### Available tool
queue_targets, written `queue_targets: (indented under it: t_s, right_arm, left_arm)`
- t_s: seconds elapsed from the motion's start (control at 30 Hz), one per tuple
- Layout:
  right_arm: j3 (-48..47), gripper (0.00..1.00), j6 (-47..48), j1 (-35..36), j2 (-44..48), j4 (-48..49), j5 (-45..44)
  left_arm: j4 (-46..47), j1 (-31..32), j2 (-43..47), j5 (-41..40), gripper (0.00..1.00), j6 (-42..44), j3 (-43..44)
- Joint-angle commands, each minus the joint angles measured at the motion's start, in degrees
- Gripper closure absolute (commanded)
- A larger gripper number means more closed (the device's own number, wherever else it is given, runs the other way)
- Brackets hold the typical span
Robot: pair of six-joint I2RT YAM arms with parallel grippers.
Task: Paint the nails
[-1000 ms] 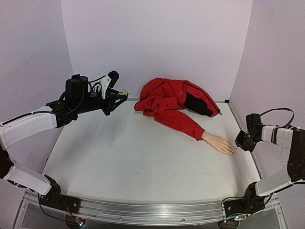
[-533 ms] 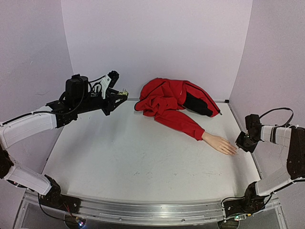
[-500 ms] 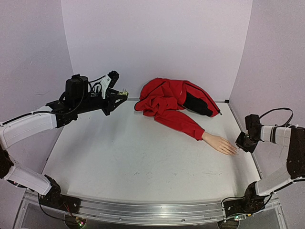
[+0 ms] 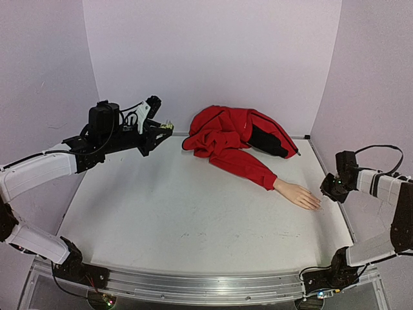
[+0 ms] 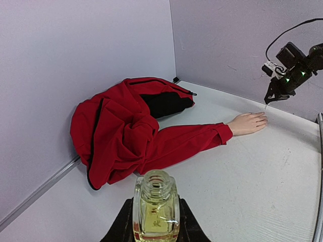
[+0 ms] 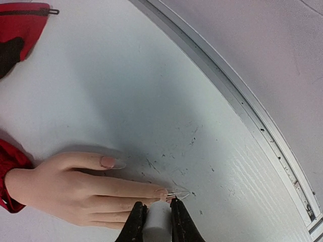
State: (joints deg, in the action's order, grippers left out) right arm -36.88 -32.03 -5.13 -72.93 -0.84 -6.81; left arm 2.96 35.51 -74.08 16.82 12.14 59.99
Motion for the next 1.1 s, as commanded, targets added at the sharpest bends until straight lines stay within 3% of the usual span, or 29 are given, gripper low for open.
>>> queue_targets:
  t_s: [0.0,1.07]
  right_arm:
    - [-1.6,1.0,1.9,-0.2,-0.4,-1.7,2.0]
    - [-1.4,1.0,2.0,-0.2,-4.7,2.4,0.9]
  left_arm:
    - [2.9,-0.3,2.4,0.6,1.0,0.0,1.3]
    - [2.9,-0.3,1.7,0.0,1.0,0.9,1.3]
